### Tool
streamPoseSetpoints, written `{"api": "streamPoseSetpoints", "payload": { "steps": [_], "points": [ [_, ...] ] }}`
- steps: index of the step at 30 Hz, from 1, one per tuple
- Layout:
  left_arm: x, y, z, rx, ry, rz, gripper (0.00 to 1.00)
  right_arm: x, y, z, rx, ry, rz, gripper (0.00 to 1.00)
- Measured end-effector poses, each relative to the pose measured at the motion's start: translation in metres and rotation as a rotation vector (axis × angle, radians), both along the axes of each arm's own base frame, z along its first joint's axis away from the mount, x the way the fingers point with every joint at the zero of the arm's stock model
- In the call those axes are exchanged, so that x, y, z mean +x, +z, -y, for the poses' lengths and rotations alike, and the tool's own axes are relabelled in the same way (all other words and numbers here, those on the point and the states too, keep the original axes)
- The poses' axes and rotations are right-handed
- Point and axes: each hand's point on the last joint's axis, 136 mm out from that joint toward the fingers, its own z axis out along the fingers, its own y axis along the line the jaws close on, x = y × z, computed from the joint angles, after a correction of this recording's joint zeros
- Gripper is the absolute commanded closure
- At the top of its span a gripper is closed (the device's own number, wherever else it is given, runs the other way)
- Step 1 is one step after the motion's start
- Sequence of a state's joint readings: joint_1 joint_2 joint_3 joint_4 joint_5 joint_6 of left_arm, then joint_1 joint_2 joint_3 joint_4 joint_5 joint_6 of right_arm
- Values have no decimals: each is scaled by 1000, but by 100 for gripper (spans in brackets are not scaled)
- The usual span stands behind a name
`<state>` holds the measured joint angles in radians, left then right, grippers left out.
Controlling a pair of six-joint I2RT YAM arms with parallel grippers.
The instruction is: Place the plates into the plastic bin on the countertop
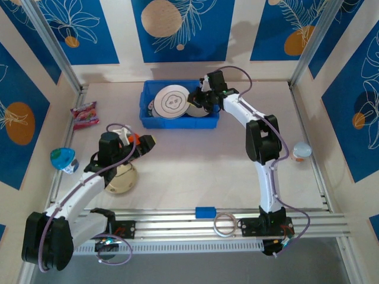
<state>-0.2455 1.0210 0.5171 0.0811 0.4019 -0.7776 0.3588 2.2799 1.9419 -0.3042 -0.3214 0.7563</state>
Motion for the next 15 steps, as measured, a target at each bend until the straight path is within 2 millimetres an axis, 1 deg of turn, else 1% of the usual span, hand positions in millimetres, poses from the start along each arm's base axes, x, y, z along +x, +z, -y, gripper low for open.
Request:
{"api": "streamPoseSetpoints", "payload": {
  "steps": [4, 8, 11, 15],
  "points": [
    [1, -2, -2, 9, 9, -3, 6, 15, -13, -8, 18, -1, -7, 100],
    [0, -4, -2, 15, 10, -11, 6, 28, -30, -15, 27, -3, -25, 100],
    [0, -5, -3, 24, 6, -8, 6, 34, -42, -20, 27, -3, -40, 100],
    [1, -9, -3, 34, 4, -13, 6, 39, -51, -28, 26, 2, -53, 100]
  ]
}}
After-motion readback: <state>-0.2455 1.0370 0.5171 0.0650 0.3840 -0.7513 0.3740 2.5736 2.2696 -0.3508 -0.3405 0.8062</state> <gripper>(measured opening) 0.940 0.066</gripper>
